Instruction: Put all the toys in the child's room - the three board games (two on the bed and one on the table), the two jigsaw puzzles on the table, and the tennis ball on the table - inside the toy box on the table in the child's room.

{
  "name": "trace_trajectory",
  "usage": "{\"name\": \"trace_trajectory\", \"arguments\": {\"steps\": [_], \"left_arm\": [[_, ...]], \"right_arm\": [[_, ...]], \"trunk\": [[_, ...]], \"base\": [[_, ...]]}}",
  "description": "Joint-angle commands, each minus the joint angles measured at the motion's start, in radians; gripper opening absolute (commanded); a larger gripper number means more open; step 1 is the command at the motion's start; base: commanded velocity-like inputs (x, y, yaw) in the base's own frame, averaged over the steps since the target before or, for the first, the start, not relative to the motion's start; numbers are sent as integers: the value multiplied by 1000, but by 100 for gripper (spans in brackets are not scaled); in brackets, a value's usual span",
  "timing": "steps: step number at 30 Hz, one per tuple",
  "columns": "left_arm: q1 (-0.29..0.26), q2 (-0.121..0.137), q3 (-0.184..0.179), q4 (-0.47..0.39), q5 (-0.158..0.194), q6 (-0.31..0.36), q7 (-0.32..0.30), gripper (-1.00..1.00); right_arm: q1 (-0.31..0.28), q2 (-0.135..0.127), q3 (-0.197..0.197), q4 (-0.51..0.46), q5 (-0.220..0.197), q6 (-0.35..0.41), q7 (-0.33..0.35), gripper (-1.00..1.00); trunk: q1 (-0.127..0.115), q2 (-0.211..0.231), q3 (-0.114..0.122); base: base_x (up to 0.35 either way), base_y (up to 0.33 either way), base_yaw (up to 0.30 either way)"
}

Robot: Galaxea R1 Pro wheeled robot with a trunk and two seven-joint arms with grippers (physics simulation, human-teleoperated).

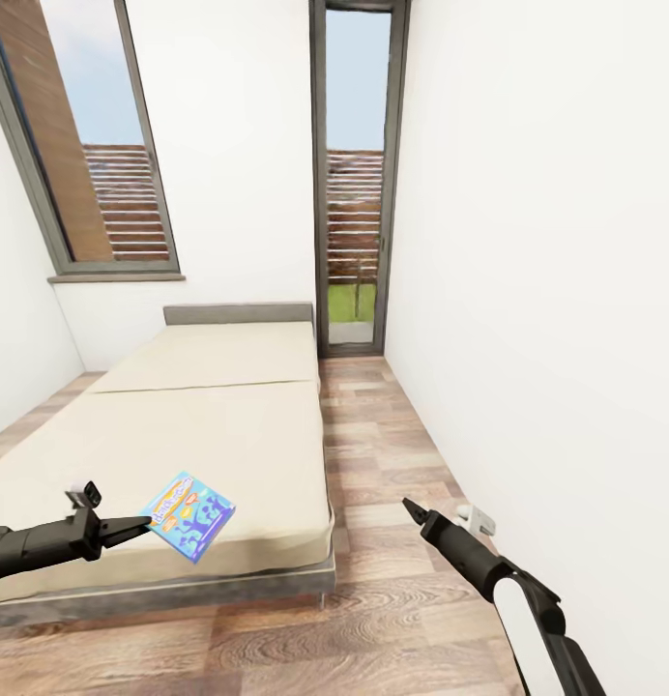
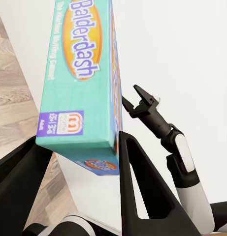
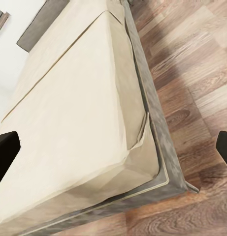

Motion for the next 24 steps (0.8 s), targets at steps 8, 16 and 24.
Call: {"name": "trace_trajectory", "arguments": {"steps": [8, 16, 24], "left_arm": [[0, 10, -1, 0, 0, 10, -3, -100], [0, 15, -1, 0, 0, 10, -3, -100], [0, 17, -2, 0, 0, 10, -3, -100]], "right_arm": [[-1, 5, 1, 9, -1, 5, 3, 100], [-1, 5, 0, 11, -2, 5, 3, 100], [0, 5, 3, 10, -3, -11, 3, 100]], "trunk": [[-31, 56, 26], [-62, 112, 54], [-92, 168, 81]], "base": [[-8, 0, 183], [-16, 1, 272], [-161, 36, 148]]}}
